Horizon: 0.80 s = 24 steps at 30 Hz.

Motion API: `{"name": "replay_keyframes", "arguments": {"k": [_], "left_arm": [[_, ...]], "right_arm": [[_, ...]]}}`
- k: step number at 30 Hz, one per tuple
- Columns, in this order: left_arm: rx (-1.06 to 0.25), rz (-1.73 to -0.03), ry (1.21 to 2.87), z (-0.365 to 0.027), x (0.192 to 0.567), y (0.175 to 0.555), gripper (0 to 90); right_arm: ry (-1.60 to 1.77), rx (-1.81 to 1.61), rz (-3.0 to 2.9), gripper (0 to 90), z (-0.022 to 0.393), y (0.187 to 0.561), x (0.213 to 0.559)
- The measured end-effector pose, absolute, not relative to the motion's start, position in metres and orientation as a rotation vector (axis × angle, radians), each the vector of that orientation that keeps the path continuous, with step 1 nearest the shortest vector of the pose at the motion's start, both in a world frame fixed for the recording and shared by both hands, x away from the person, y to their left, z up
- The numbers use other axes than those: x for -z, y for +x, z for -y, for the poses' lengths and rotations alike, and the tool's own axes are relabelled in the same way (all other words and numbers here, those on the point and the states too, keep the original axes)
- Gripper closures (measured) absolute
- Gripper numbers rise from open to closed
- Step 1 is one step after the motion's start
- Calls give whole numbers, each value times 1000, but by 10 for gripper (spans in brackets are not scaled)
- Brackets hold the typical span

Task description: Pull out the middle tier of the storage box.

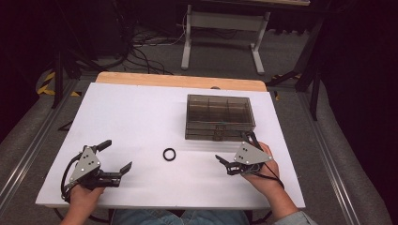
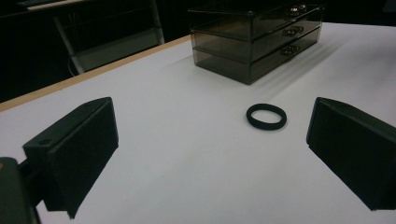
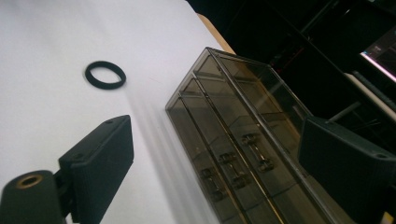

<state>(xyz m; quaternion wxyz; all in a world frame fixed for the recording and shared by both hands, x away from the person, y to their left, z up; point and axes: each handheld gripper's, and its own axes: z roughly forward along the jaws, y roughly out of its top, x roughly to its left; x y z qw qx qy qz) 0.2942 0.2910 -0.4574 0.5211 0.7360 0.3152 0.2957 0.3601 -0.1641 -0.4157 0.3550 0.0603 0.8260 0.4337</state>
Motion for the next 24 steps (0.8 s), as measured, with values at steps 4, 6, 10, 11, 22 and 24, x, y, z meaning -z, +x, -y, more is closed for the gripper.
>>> {"name": "replay_keyframes", "arguments": {"k": [4, 6, 10, 11, 22, 24], "left_arm": [[-708, -753, 1766, -291, 457, 294, 29], [-709, -753, 1766, -291, 457, 294, 29], [-709, -755, 1764, -291, 458, 294, 29], [-709, -756, 1765, -291, 458, 294, 29], [-711, -757, 1765, -291, 458, 294, 29], [-710, -757, 1764, -291, 458, 294, 29]], "right_arm": [[123, -1052, -2113, 128, 162, 359, 415], [113, -1020, -2109, 135, 160, 358, 415], [98, -962, -2098, 149, 156, 356, 417], [91, -938, -2094, 157, 155, 356, 418], [71, -819, -2038, 222, 150, 352, 422], [76, -807, -2033, 234, 150, 351, 423]]}}
